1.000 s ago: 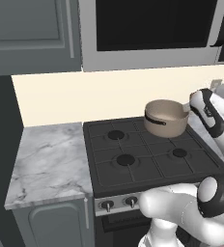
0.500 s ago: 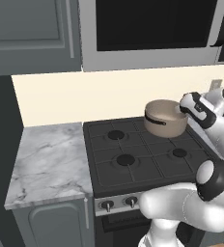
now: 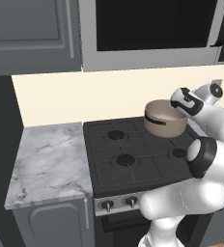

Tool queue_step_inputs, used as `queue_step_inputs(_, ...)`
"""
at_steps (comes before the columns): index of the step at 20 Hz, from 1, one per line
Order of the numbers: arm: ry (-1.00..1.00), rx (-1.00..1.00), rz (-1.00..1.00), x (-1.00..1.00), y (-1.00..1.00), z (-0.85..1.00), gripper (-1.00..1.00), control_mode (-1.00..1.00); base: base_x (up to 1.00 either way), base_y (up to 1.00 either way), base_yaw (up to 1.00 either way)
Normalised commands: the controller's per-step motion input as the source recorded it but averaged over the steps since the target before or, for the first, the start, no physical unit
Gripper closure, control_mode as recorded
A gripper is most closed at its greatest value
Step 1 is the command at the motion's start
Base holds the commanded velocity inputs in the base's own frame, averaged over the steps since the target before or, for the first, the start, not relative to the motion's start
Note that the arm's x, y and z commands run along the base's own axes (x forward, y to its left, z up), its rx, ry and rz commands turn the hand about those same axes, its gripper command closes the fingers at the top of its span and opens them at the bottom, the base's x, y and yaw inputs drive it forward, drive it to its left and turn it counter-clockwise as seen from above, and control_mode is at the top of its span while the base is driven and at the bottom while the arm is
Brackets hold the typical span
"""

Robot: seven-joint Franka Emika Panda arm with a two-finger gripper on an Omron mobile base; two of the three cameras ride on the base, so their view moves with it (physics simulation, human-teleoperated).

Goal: Turn on the burner for the pot on the stove. Wait thirty seconds for the pot to heat up. Then add the potato to the pot.

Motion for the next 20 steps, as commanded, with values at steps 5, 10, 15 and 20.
queue_step_inputs(5,0.15,-0.03,-0.09,0.23,0.01,0.0,1.0,-1.0,0.0,0.0,0.0)
queue_step_inputs(10,-0.01,-0.02,-0.17,0.07,0.02,-0.04,1.0,-1.0,0.0,0.0,0.0)
queue_step_inputs(15,-0.05,0.0,-0.15,0.02,0.06,-0.13,1.0,-1.0,0.0,0.0,0.0)
queue_step_inputs(20,-0.02,0.0,-0.15,0.01,0.13,-0.07,1.0,-1.0,0.0,0.0,0.0)
